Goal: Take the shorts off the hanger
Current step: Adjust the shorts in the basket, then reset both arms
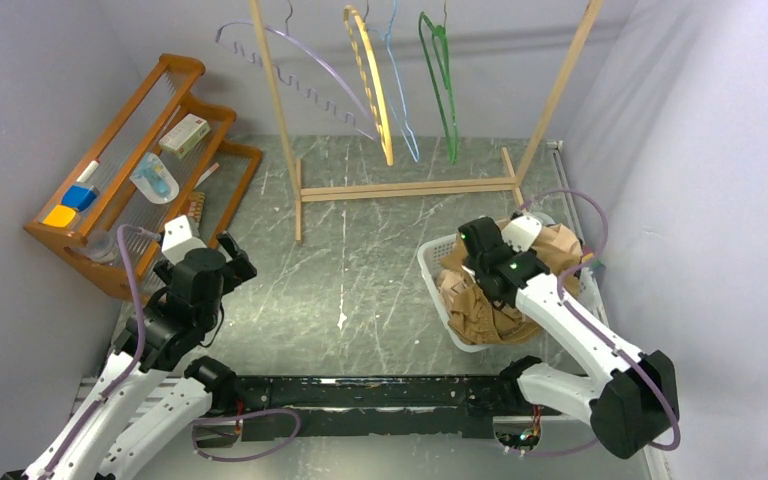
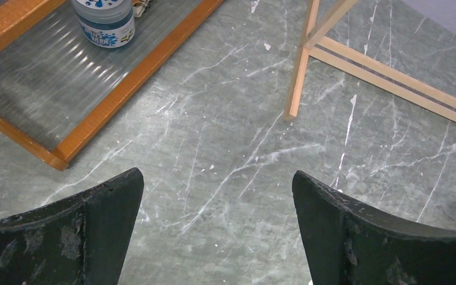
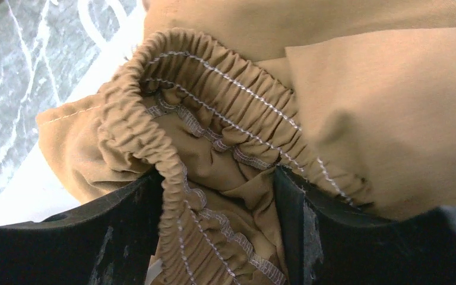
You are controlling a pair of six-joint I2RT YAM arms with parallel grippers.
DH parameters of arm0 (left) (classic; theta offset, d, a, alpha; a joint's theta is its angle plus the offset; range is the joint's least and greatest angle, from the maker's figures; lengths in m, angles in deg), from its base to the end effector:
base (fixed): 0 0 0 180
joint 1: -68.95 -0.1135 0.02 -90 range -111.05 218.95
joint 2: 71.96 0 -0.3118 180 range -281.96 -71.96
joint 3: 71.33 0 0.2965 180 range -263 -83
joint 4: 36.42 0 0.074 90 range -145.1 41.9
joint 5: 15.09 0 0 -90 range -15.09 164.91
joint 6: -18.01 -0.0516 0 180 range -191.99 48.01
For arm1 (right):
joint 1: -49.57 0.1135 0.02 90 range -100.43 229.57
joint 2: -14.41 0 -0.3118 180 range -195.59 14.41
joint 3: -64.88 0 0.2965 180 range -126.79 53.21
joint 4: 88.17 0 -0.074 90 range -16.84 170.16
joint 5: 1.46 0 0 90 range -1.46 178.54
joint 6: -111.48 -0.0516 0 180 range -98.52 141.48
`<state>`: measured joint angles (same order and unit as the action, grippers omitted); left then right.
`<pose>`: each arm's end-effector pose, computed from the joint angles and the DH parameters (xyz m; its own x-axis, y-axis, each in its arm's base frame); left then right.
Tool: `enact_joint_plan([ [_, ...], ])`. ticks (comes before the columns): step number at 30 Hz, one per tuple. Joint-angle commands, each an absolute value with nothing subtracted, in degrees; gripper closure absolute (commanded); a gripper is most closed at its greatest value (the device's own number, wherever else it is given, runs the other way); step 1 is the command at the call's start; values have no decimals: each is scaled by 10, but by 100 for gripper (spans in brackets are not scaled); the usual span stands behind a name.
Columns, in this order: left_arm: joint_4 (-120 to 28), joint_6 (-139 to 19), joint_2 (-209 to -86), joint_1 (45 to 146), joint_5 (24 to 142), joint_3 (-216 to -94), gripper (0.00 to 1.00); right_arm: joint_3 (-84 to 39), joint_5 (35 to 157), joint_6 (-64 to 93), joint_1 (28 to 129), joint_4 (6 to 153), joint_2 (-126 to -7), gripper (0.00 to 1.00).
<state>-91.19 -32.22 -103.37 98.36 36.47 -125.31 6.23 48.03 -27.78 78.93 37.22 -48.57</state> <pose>0.1242 -0.0332 0.3288 -0.3097 -0.4006 -0.8623 -0.3536 0.8904 -0.2867 0.2190 0.0847 0.2719 -0.5484 0.3525 -0.7583 0.5130 0.8579 0.0278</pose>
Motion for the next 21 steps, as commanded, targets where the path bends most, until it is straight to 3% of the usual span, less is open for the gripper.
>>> enact_joint_plan([
  [1, -909, -327, -1038, 980, 368, -1269, 1, 169, 571, -351, 733, 481, -487, 31],
  [5, -911, -326, -1037, 980, 367, -1269, 1, 200, 586, -373, 700, 489, -531, 30],
  [14, -901, -327, -1025, 980, 375, -1265, 1, 37, 514, -268, 703, 375, -389, 13],
  [21, -897, -328, -1024, 980, 384, -1264, 1, -4, 592, -188, 703, 388, -355, 8],
])
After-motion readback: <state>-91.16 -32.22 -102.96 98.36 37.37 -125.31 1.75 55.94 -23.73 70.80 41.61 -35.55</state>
